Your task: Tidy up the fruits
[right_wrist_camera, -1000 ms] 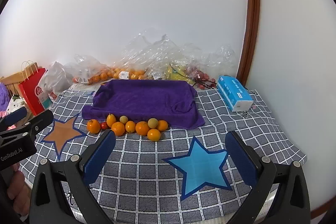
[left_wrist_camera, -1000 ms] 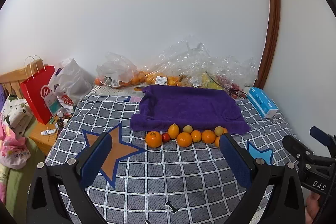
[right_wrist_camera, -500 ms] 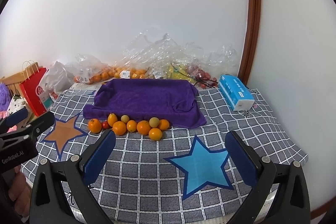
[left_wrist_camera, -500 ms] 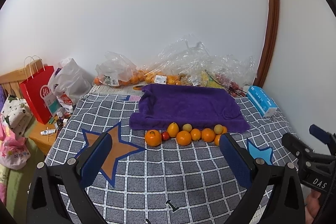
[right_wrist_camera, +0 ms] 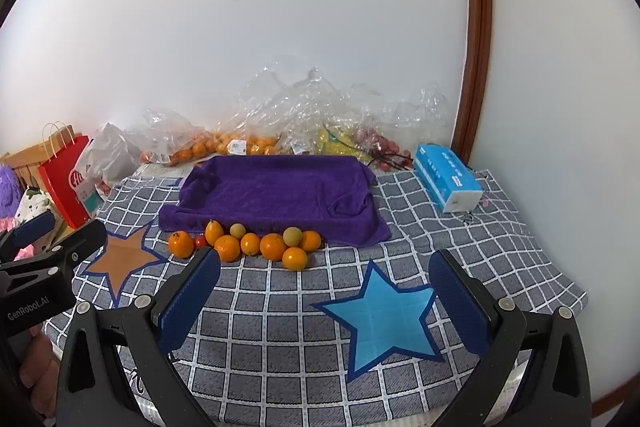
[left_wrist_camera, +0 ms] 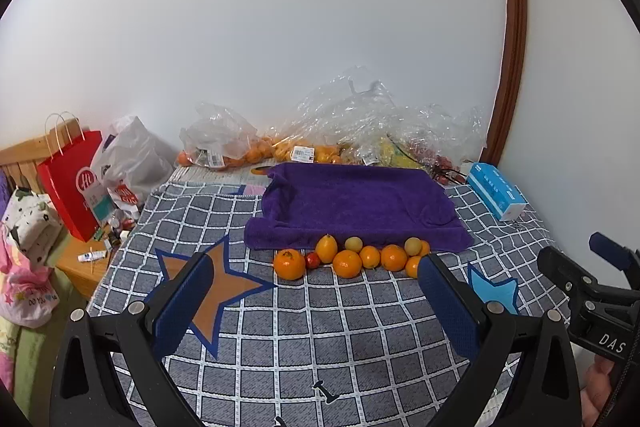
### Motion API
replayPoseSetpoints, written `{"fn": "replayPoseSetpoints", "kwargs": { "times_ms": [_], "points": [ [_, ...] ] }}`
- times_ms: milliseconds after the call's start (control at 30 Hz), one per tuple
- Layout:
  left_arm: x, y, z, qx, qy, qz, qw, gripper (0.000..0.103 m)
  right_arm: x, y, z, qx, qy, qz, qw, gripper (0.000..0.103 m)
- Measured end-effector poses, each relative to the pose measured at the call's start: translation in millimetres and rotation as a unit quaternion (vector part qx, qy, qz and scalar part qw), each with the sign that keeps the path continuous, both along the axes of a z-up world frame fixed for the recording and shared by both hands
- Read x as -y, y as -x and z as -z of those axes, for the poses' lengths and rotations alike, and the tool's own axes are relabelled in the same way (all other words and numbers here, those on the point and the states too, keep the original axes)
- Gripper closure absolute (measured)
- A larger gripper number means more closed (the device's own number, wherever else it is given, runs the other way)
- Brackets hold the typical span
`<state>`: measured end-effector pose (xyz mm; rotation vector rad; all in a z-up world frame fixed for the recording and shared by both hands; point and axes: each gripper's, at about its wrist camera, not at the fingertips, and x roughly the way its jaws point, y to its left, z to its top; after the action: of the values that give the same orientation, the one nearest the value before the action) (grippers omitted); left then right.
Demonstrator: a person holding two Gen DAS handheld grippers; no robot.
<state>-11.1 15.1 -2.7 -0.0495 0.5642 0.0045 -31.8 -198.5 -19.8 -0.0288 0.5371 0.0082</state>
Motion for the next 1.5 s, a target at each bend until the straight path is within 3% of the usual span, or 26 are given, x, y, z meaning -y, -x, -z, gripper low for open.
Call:
{"fn": "replayPoseSetpoints", "kwargs": {
  "times_ms": [600, 833, 1067, 1233, 1367, 1500],
  "points": [
    [-5.1, -0.5, -1.0, 0.005, 0.004, -0.005, 1.0000, 0.000, -3.3, -3.0, 3.1, 0.008, -0.013, -0.005, 1.000, 0.000],
    [-12.0, -9.2, 2.6, -0.001, 0.004, -0.015, 0.9999, 0.000, -3.0, -18.5, 10.1, -0.009, -0.021, 0.001, 1.000, 0.000],
    [-23.1, -26.8, 12.3, -0.009, 0.001, -0.024, 0.9997, 0.000, -1.0, -32.1, 19.0, 0.001, -0.041, -0.027, 0.999, 0.000],
    [-31.2, -46.7, 27.6, -0.021, 0.011, -0.030, 0.9993, 0.000, -0.7, -49.4, 36.0, -0.003, -0.016, -0.023, 1.000, 0.000],
    [-35.6, -62.0, 43.6, -0.033, 0.017, -0.031, 0.9988, 0.000, 4.5, -66.9, 56.1, -0.023, -0.027, -0.042, 0.998, 0.000],
    [-39.9, -82.5, 61.5, -0.068, 0.022, -0.016, 0.9973, 0.000, 3.4, -90.4, 80.3, -0.055, -0.014, -0.032, 0.998, 0.000]
  ]
}}
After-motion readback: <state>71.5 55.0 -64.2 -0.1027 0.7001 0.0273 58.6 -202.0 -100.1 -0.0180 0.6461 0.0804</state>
